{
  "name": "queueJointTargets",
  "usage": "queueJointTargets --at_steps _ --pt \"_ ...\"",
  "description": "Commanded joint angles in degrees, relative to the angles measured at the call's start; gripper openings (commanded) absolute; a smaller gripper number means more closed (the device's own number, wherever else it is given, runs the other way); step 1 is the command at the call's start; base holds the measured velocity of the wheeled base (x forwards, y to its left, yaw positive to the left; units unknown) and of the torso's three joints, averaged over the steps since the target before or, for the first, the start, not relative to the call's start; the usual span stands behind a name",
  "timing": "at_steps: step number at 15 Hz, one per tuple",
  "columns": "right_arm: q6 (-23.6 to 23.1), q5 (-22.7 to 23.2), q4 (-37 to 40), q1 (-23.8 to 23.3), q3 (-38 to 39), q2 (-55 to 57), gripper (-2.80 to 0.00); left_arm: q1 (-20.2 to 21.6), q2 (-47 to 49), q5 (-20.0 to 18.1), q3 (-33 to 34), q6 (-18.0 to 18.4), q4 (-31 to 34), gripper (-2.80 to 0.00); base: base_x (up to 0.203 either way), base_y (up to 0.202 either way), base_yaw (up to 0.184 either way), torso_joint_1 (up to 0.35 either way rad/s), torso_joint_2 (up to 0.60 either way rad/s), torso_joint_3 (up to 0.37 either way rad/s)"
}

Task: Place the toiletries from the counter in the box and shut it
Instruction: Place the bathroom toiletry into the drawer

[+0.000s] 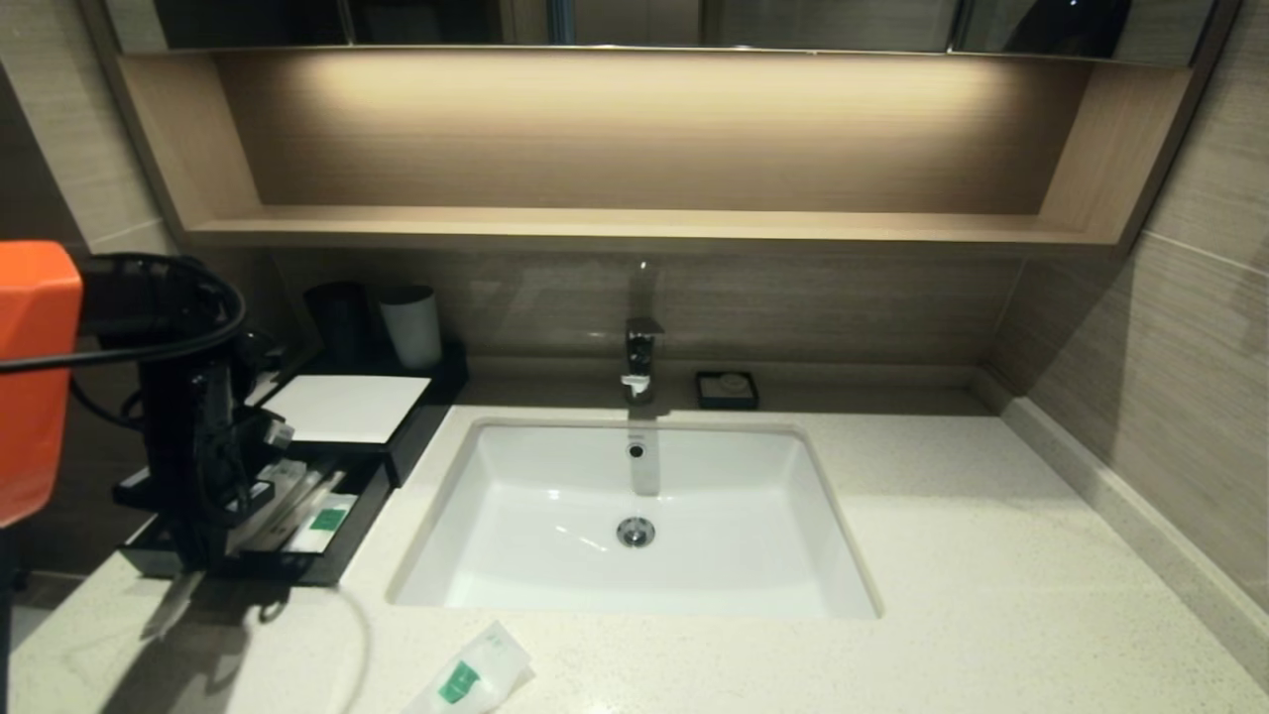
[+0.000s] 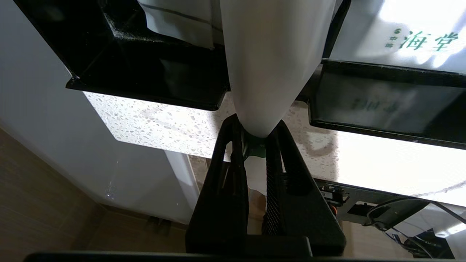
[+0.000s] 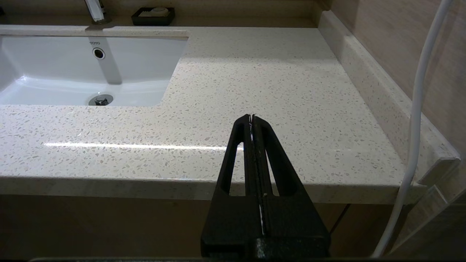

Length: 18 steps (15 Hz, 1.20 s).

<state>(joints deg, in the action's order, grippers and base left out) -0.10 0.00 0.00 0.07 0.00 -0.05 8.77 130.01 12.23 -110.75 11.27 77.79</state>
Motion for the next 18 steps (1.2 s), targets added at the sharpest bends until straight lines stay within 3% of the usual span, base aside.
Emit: queueJointTargets --at_steps 1,18 --pt "0.01 0.00 0.00 0.01 0.09 0.05 -2.80 0.02 0.07 0.08 0.01 0.07 -0.03 -2.80 0.000 0.000 0.000 0.000 0.00 0.000" --pt "0.01 0.00 0.00 0.01 0.09 0.05 -2.80 -0.06 -2.22 0.08 -0.08 -0.02 -5.19 -2.80 0.000 0.000 0.000 0.000 0.00 0.000"
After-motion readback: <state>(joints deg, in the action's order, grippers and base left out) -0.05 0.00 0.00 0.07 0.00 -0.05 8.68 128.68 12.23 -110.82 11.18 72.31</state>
